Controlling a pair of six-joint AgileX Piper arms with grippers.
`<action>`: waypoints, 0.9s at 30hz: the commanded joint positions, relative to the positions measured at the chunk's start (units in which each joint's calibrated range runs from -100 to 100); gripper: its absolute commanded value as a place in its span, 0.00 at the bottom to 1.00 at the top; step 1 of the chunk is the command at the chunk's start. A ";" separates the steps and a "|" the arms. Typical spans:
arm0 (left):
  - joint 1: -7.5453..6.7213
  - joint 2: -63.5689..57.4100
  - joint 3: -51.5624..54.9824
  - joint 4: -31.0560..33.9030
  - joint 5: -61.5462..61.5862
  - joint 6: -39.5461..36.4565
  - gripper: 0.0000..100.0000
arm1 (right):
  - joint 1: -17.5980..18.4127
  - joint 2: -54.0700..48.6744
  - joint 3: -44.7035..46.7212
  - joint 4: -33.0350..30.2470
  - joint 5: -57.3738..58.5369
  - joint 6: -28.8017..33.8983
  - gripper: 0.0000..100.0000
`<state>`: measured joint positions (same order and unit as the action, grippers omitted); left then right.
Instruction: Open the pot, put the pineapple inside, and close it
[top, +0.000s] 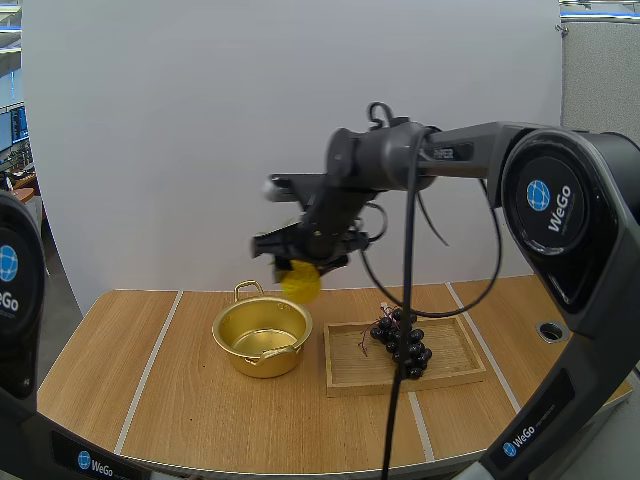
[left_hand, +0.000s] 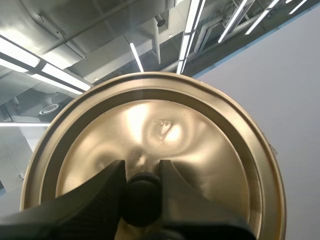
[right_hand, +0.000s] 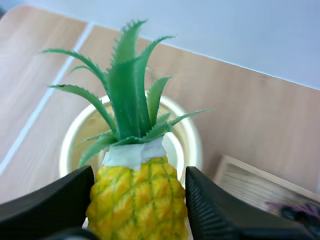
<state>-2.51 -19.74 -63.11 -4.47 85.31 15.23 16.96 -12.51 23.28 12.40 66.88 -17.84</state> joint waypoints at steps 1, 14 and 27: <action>-0.13 -0.22 -0.27 -0.01 -2.07 -0.17 0.00 | 2.58 0.50 -0.51 -2.21 -0.36 -0.85 0.00; -0.13 -0.22 -0.27 -0.01 -2.07 -0.17 0.00 | 3.92 10.98 -0.51 -9.23 -4.21 -0.85 0.00; -0.13 -0.22 -0.27 -0.01 -2.07 -0.17 0.00 | 3.92 18.27 -3.58 -8.40 -5.66 -0.85 0.00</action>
<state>-2.51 -19.74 -63.11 -4.47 85.31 15.23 20.87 5.20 21.09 3.86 60.09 -18.03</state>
